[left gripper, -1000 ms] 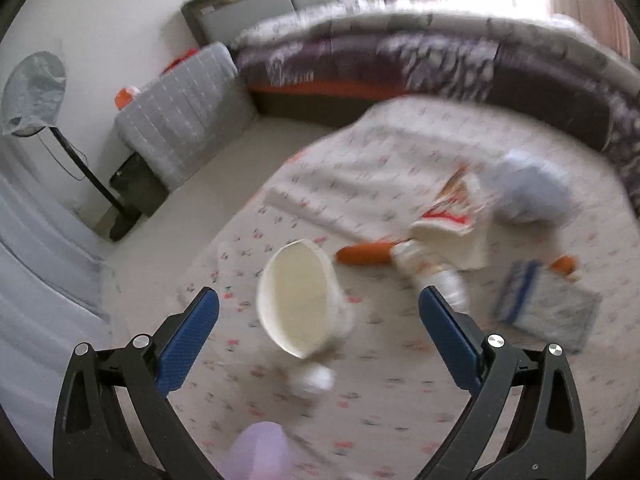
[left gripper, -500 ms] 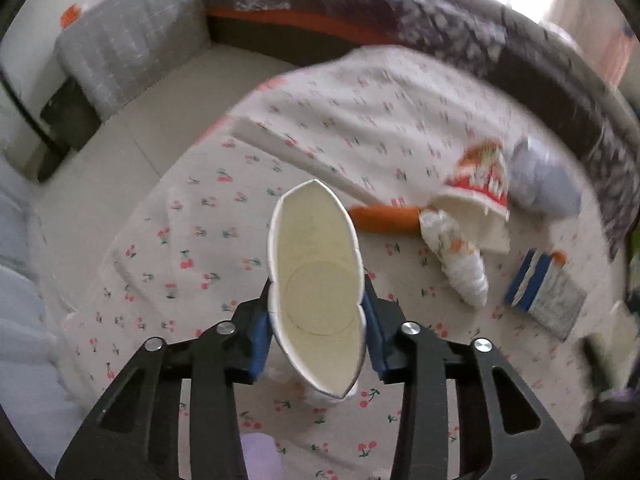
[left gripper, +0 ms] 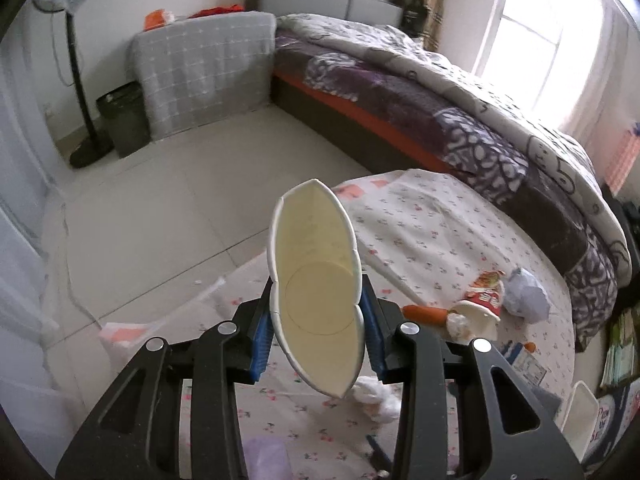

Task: Collect trash
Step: 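Grasp the white paper cup with the left tool while the right tool grasps the white tissue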

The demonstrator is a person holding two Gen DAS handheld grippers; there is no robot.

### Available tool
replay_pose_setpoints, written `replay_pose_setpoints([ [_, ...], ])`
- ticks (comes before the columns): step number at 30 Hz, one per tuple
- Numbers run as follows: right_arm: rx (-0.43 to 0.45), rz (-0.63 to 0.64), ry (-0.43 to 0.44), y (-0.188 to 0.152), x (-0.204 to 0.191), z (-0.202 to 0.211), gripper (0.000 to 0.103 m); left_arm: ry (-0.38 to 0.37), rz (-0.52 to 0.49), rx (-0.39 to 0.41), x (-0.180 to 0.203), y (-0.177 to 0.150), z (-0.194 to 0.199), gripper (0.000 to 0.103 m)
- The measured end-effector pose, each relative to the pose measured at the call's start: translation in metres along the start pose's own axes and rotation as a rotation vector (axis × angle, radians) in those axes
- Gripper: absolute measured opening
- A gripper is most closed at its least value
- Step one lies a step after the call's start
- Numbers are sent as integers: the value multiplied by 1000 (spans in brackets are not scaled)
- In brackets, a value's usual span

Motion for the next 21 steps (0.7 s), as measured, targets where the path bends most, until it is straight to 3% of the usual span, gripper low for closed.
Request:
replay_pose_setpoints([
  [5, -43, -48, 53, 8, -9, -23, 62, -7, 39, -5, -19, 2, 0, 37],
  [7, -55, -52, 53, 9, -11, -29, 39, -10, 42, -3, -24, 2, 3, 38],
  [8, -58, -58, 50, 8, -11, -31, 35, -11, 43, -3, -25, 1, 4, 38],
  [13, -3, -140, 60, 14, -1, -22, 31, -7, 53, -2, -31, 1, 4, 38],
  [21, 150, -230, -17, 52, 39, 31, 31, 7, 51, 47, -24, 3, 12, 38],
])
Point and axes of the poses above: each gripper's, at about its wrist camera, not at the fingertips, and z roughly against the way its jaws point, x to its right, y to its top, the point moved 3 cm from there along -z, roughly the way its jaws point, and after that the axes turned 2 degrees about -z, right-handed, at the moved point
